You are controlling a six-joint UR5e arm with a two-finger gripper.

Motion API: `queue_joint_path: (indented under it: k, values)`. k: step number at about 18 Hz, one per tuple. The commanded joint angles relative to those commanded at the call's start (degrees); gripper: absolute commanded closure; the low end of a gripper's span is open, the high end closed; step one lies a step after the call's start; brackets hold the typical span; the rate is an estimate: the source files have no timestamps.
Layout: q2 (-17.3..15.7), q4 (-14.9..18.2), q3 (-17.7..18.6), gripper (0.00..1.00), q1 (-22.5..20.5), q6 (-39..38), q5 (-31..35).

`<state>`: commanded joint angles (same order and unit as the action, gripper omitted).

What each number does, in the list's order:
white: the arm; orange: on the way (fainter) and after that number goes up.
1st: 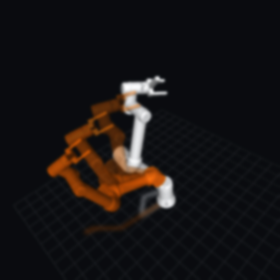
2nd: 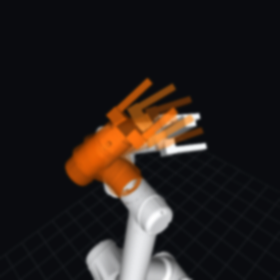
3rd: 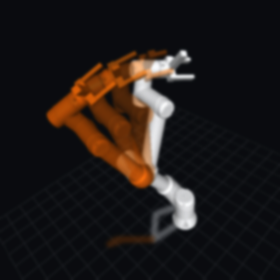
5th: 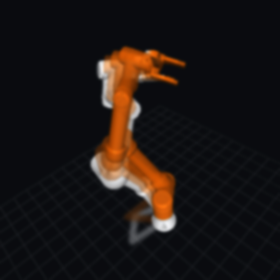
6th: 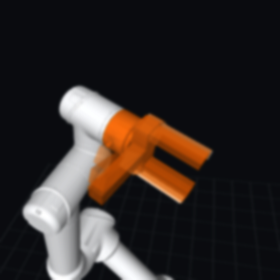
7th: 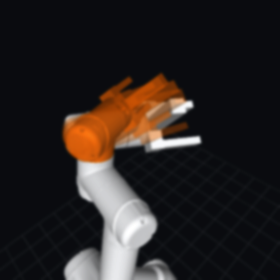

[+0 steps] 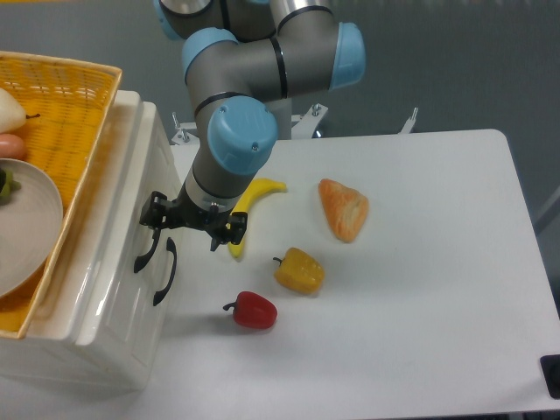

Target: Slide open the top white drawer

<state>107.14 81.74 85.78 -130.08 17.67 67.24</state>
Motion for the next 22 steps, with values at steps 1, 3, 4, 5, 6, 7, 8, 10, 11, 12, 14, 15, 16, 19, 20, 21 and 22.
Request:
queue_joint_path:
  k: [1, 3, 4, 5, 6, 7, 8, 10, 11, 12, 14, 15, 16, 19, 20, 21, 22]
  values:
    - [0.0, 0.0, 0.0, 0.0, 0.0, 0.0, 0.0]
    - [0.3, -0.1, 0.0, 0.0, 0.0, 0.1, 0.0]
    - [0.5, -0.1, 0.0, 0.0, 0.0, 0.1, 0.0]
    - [0.8, -0.1, 0.0, 0.0, 0.4, 0.1, 0.0]
    - [1.0, -0.1, 0.0, 0.0, 0.8, 0.1, 0.0]
    - [1.1, -0.1, 0.0, 0.0, 0.8, 0.1, 0.0]
    - [1.2, -0.1, 0.1, 0.0, 0.8, 0.2, 0.1]
    - [1.5, -0.1, 0.1, 0.0, 0.8, 0.2, 0.1]
    - [1.6, -0.1, 0.1, 0.0, 0.8, 0.1, 0.1]
    - [1.6, -0.1, 0.1, 0.0, 0.8, 0.1, 0.1]
    - [1.6, -0.1, 0.1, 0.0, 0.8, 0.1, 0.1]
    - [1.5, -0.1, 0.1, 0.0, 0.8, 0.1, 0.1]
    - [1.5, -0.1, 0.1, 0.0, 0.8, 0.1, 0.1]
    - [1.4, -0.3, 0.1, 0.0, 0.9, 0.4, 0.3]
    - [1.4, -0.7, 0.1, 0.0, 0.9, 0.4, 0.4]
    - [1.4, -1.7, 0.1, 0.0, 1.0, 0.3, 0.6]
    - [1.4, -2.3, 0.1, 0.0, 1.5, 0.2, 0.8]
